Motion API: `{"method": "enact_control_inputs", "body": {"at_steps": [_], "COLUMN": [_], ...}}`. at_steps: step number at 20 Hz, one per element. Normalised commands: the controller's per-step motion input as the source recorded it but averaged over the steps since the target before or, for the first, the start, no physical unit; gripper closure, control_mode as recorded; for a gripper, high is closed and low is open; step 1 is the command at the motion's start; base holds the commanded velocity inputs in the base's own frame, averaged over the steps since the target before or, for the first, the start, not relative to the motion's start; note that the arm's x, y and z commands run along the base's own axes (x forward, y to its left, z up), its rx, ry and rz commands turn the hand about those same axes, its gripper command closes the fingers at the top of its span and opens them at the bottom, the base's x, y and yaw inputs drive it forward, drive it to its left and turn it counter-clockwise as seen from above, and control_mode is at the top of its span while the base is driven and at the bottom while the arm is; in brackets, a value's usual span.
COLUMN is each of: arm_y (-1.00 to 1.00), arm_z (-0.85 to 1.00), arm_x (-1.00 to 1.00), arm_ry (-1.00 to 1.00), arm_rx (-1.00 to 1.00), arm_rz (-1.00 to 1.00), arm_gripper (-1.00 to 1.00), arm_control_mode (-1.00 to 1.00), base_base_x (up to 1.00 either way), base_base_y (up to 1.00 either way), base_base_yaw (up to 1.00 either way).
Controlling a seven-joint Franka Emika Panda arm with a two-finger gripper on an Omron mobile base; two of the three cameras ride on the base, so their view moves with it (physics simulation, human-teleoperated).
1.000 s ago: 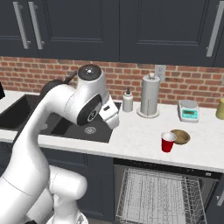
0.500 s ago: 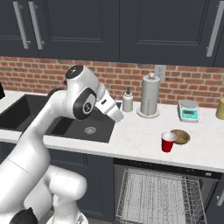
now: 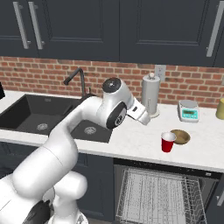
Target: Pick up the cup and bowl from the counter, place them in the dishwasher, and close the dishwasher door.
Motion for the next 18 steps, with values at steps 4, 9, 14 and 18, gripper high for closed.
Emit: {"method": "enact_control_inputs", "body": {"at_steps": [4, 9, 14, 18], "arm_y": [-0.79, -0.44, -0.13, -0.18], "arm_z": [-0.09, 0.00, 0.00, -0.10], "arm_x": [0.22, 0.22, 0.45, 0.49], "arm_ry": [0.11, 0.32, 0.56, 0.41], "arm_rx": [0.00, -0.05, -0.09, -0.04], "arm_rz": [0.36, 0.26, 0.20, 0.22], "arm_gripper": [-1.00, -1.00, -1.00, -1.00], "arm_control_mode": [-1.00, -1.00, -1.00, -1.00], "base_base_x": [0.00, 0.00, 0.00, 0.00], "base_base_y": [0.00, 0.00, 0.00, 0.00], "base_base_yaw": [0.00, 0.00, 0.00, 0.00]}}
